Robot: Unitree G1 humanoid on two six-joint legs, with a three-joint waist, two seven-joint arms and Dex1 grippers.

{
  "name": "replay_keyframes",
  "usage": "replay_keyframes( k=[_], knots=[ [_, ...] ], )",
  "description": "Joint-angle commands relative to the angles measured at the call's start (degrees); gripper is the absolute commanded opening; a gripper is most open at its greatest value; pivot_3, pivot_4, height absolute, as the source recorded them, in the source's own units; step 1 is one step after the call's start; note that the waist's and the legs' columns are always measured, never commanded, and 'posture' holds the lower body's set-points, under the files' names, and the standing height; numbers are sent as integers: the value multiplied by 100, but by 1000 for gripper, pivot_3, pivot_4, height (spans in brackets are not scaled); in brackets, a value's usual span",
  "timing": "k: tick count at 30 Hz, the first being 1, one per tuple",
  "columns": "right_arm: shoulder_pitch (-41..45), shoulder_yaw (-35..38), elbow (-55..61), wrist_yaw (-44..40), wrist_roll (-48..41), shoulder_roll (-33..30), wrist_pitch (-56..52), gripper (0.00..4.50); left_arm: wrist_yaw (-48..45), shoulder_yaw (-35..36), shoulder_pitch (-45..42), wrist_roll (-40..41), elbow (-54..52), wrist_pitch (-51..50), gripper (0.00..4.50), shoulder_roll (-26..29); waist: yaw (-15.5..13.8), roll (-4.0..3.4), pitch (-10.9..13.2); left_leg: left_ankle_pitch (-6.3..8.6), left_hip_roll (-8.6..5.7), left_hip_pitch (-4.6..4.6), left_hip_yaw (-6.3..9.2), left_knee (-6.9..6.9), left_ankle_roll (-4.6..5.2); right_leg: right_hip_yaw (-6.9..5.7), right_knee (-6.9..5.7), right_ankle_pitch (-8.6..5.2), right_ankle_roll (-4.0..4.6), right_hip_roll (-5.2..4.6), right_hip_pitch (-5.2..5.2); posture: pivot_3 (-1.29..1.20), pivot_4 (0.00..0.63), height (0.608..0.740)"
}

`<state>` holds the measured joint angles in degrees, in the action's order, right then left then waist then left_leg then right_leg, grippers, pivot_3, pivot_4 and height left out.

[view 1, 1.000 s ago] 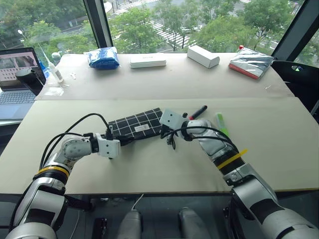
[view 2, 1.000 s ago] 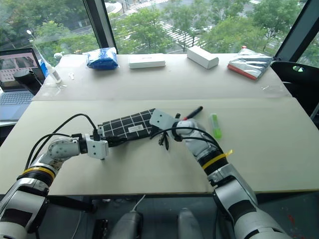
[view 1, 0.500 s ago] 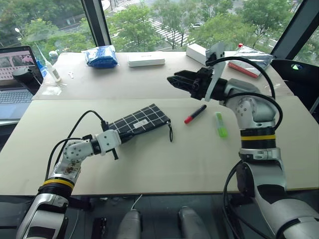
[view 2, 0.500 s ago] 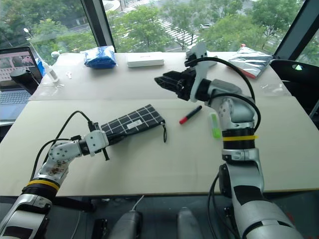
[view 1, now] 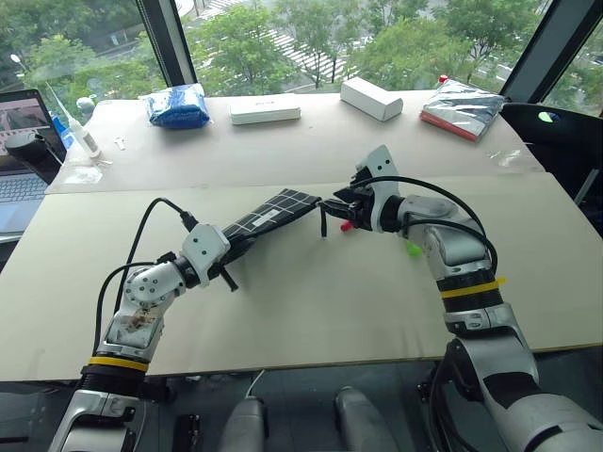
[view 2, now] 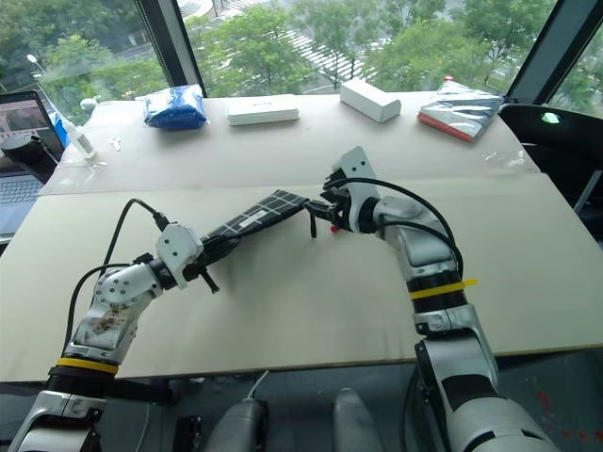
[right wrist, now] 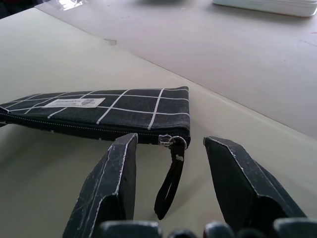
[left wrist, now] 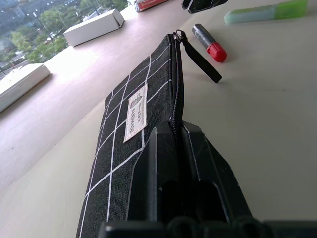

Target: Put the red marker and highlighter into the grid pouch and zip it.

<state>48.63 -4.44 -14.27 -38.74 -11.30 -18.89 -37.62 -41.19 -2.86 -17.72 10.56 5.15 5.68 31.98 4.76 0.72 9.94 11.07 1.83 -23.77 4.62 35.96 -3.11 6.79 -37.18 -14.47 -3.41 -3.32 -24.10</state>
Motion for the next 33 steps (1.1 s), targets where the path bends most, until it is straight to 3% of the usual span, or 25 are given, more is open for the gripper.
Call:
replay_keyframes(
  k=[1, 13, 22, 28, 30, 33],
  knots=[
    [31, 10, 98, 93, 19, 45, 101, 2420, 103, 176, 5, 49, -308, -122, 0, -55, -6, 0, 0, 0, 0, 0, 0, 0, 0, 0, 0, 0, 0, 0, 0, 0, 150, 740],
    [244, -612, -1072, 291, 721, 343, 975, 2420, 128, 278, -118, 92, -480, -419, 0, -234, 0, 0, 0, 0, 0, 0, -1, 0, -1, 1, 0, 1, 1, 1, -1, 0, 150, 740],
    [864, -492, -2327, 420, 921, 687, 1667, 2420, 106, 259, -36, 72, -665, -522, 0, -308, 49, 0, 0, -1, 1, 1, 0, -1, -2, -1, -1, 2, 3, 1, -2, 0, 150, 740],
    [722, -570, -2112, 16, 875, 670, 1825, 790, 139, 275, -6, 55, -695, -557, 0, -323, 64, 0, 0, -1, 1, 1, 1, -1, -1, -1, -1, 2, 3, 1, -1, 0, 150, 740],
    [641, -603, -1959, -139, 862, 646, 1805, 36, 147, 278, 3, 50, -691, -560, 0, -328, 68, 0, 0, -1, 1, 1, 1, -1, -1, -1, -2, 2, 3, 1, -1, 0, 150, 740],
    [526, -676, -1680, -374, 846, 615, 1733, 36, 154, 275, 20, 40, -677, -552, 0, -336, 69, 0, 0, -1, 1, 1, 1, -1, -1, -1, -2, 2, 3, 1, -1, 0, 150, 740]
  ],
)
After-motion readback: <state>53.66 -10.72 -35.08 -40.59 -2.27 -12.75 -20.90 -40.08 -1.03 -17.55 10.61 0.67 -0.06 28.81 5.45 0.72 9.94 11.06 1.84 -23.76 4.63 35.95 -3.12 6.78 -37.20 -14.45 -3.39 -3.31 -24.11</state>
